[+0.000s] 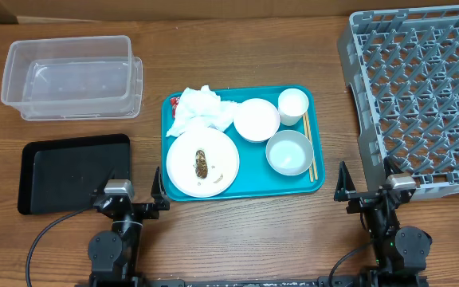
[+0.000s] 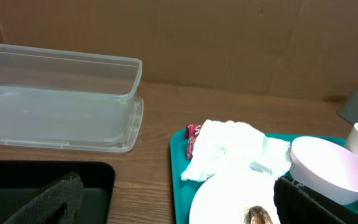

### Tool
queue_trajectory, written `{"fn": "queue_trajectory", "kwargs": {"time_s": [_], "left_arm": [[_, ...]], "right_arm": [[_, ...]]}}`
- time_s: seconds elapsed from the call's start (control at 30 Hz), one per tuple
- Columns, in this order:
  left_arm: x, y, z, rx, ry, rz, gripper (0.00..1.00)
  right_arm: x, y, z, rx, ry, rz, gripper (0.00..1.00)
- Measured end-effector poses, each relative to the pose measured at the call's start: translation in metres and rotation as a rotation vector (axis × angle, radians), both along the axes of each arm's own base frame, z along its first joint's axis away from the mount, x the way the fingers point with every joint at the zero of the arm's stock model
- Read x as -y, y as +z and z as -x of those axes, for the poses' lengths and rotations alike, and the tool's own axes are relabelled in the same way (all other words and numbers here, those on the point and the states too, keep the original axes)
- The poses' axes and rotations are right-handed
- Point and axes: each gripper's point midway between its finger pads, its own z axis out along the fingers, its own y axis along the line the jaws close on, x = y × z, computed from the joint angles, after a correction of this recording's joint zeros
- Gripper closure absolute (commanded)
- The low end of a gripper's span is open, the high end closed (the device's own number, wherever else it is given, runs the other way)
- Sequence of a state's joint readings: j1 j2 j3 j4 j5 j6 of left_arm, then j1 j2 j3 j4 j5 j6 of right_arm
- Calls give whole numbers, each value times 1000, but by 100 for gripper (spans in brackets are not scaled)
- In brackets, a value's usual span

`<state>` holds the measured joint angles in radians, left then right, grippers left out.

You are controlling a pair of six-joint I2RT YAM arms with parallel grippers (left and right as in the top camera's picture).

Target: Sort waste into correct bins and load items into the dishwasher

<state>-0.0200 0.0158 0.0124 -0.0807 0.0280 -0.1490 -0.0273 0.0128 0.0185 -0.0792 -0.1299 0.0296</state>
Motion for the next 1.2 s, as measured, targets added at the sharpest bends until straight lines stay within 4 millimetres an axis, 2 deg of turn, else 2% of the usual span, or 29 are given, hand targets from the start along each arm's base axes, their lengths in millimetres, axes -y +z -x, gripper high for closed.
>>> {"fn": "queue_trajectory", "kwargs": {"time_s": [0.13,0.37,0.43,0.5,0.57,0.73,0.83,1.07,1.2], "left_arm": [[5,5,0,20,-27,41,0],[64,25,15,-1,-366,439,0],[77,44,23,33,-469,521,0],[88,75,36,131,-581,537,0],[96,95,48,187,-662,546,0],[99,106,52,110,-660,567,0],[98,122,55,37,-624,516,0],[80,143,47,-338,-418,407,0],[84,156,30,-534,-425,372,0]], "right_arm": [[0,0,0,0,0,0,0],[0,0,0,0,0,0,0],[0,0,0,0,0,0,0],[0,0,0,1,0,0,0],[0,0,0,0,0,0,0],[0,0,0,0,0,0,0],[0,0,0,1,0,0,0],[0,0,0,1,0,0,0],[0,0,0,0,0,0,0]]}}
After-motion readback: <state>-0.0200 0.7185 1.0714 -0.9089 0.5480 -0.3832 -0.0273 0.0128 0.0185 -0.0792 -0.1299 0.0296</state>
